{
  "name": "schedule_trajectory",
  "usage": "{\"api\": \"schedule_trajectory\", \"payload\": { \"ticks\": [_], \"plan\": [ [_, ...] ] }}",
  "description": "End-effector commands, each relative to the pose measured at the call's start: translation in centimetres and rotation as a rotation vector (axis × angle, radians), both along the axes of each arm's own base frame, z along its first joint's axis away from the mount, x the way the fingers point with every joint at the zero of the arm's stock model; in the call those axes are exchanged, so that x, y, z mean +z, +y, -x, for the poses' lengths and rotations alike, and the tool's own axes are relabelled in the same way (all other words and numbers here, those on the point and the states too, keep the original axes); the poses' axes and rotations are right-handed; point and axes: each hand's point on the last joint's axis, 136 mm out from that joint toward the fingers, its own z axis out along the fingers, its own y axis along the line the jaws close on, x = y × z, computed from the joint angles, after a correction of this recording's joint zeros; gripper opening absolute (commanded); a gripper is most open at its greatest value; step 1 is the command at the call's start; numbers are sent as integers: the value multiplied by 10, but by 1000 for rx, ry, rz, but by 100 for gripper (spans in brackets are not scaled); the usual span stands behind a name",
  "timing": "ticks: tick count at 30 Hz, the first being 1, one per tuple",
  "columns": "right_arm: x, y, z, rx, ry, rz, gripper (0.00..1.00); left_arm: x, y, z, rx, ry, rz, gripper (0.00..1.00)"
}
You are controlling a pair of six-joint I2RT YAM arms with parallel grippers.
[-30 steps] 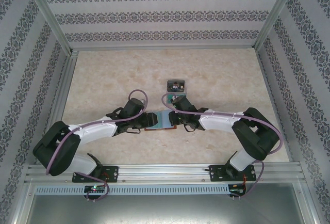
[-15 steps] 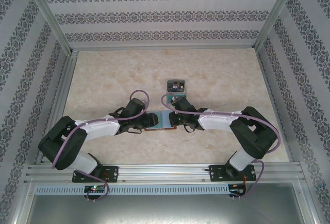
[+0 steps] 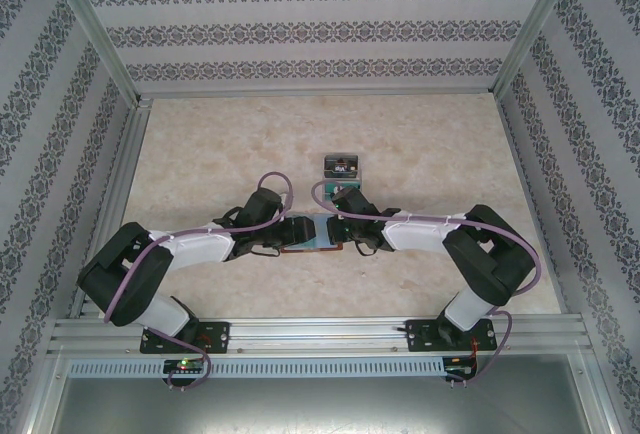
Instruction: Take the credit cards out of the card holder
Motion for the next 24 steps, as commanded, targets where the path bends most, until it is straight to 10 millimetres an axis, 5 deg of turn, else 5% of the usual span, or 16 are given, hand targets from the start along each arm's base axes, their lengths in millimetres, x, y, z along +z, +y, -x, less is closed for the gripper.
{"api": "schedule_trajectory", "payload": {
  "ticks": [1,14,24],
  "plan": [
    [-7,1,5,3,30,19,10,32,-19,-9,-42,-72,75,66],
    [24,-53,-13,-186,-60,-63,13,49,-61,-10,-122,-105,104,66],
    [28,-46,-12,-148,-54,-102,16,44,-57,-8,-117,-100,81,66]
  ]
}}
